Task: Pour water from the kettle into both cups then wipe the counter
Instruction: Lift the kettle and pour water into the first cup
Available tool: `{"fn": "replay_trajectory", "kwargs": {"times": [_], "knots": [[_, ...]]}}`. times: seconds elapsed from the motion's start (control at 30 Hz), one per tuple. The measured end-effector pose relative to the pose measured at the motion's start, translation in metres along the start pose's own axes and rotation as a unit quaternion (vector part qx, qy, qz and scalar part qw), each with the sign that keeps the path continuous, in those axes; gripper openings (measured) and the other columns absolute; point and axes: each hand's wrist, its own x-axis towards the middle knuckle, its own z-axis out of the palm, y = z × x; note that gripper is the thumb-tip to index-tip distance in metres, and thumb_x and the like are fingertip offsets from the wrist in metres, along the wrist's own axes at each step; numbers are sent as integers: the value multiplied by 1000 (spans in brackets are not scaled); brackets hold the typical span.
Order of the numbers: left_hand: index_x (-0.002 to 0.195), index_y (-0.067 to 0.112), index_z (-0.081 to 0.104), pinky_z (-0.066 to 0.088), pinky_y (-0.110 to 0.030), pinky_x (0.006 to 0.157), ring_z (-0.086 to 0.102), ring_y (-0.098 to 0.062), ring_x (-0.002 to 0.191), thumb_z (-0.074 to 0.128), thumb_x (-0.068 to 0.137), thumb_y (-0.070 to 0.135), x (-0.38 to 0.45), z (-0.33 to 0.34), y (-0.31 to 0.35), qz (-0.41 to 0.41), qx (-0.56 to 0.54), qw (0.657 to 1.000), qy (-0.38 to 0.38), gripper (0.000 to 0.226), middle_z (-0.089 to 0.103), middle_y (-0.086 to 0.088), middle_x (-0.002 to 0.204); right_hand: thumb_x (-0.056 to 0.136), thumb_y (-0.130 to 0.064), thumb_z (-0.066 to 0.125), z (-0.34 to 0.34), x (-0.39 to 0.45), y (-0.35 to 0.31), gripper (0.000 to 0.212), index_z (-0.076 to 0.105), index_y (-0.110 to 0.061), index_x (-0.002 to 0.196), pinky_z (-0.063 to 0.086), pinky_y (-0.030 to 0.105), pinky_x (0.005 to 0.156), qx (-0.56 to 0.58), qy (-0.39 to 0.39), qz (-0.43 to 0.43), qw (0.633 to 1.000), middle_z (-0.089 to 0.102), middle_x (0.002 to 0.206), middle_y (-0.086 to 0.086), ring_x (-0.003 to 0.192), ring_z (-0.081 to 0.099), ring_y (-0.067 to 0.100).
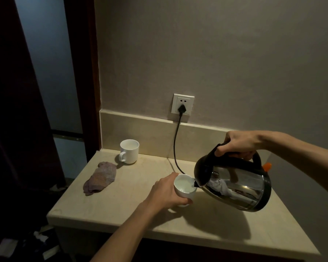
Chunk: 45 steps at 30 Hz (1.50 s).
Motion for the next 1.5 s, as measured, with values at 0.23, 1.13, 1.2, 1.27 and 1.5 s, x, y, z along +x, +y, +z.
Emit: {"fn": "replay_trajectory", "kwargs": {"times": [0.23, 1.13, 1.2, 1.27, 1.5], "knots": [[134, 43, 45, 53, -22, 85, 60, -8, 105, 85, 56, 75, 0, 0, 0, -4, -2, 1000, -4, 93, 62, 16, 126, 89, -43, 65, -1, 2, -1, 37, 67, -8, 80, 35, 20, 40, -2, 8, 4, 1000, 51, 53, 0, 41, 43, 12], [132, 45, 45, 52, -17, 79, 60, -8, 103, 84, 55, 78, -1, -1, -1, 3, 0, 1000, 0, 93, 60, 19, 123, 91, -39, 64, 7, -8, 16, 37, 67, -13, 65, 32, 21, 41, 48, 28, -11, 998, 46, 51, 0, 40, 39, 12], [133, 44, 46, 57, -24, 84, 60, -9, 105, 84, 55, 77, -1, -1, -1, 3, 4, 1000, 1, 93, 61, 18, 124, 93, -38, 63, 10, -10, 25, 38, 68, -14, 64, 31, 20, 40, 70, 26, -22, 997, 46, 50, -1, 39, 38, 11], [133, 43, 46, 57, -26, 86, 60, -9, 105, 84, 56, 77, -1, -2, 0, 4, 7, 1000, 2, 92, 61, 18, 124, 92, -38, 62, 14, -11, 35, 38, 70, -14, 63, 31, 20, 39, 89, 20, -36, 995, 47, 49, -1, 38, 39, 11], [132, 42, 48, 50, -17, 79, 59, -7, 104, 84, 56, 78, -4, -6, 5, 5, 9, 1000, 4, 91, 62, 18, 124, 73, -54, 68, 31, -10, 73, 46, 71, -10, 62, 30, 20, 38, 156, 44, -82, 983, 46, 50, 5, 37, 38, 14]]}}
